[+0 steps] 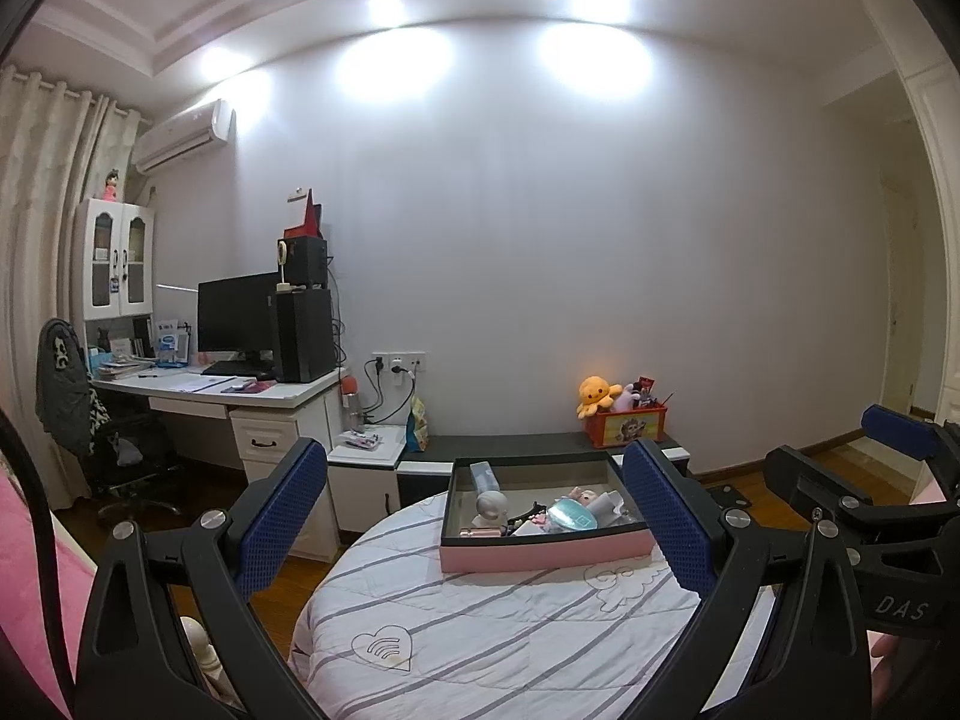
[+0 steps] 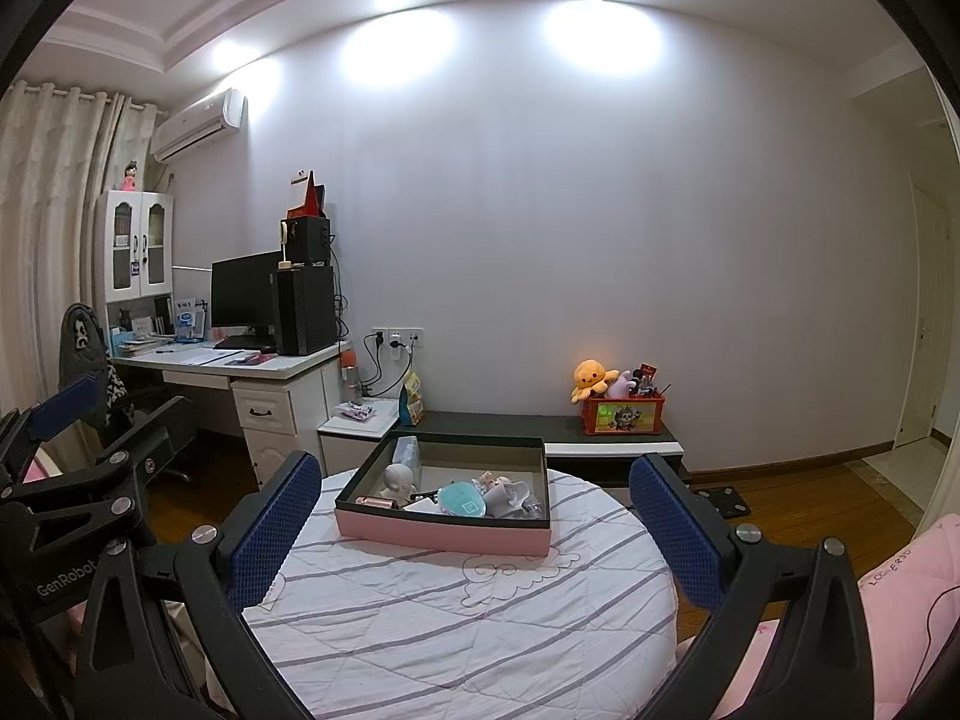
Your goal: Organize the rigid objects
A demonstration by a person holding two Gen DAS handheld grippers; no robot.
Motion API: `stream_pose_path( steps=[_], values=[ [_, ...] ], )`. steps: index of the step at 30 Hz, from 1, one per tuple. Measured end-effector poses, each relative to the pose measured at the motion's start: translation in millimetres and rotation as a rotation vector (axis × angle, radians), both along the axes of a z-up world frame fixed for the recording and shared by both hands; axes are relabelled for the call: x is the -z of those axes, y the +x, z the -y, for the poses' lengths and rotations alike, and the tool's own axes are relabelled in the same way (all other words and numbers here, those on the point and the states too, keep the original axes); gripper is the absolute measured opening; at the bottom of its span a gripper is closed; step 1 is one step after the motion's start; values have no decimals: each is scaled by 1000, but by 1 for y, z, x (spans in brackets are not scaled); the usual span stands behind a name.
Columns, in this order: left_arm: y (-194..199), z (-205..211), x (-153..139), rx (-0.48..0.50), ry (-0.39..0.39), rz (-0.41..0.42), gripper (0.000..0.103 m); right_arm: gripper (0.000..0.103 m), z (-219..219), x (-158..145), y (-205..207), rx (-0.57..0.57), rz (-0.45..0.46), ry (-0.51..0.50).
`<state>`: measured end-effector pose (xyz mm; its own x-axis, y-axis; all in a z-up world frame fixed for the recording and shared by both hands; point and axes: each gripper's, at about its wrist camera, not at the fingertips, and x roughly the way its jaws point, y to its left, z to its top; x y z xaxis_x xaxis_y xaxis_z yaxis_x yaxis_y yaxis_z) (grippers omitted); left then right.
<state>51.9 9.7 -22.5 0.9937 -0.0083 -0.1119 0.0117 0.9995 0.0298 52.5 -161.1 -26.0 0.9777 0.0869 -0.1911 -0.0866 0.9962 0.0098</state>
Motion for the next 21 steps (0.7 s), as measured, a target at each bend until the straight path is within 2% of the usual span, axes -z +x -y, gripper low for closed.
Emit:
stream_pose_path(
  steps=[21],
  values=[
    [1,1,0,-10,6,-1,100,103,-1,-2,0,3,-9,-3]
  ],
)
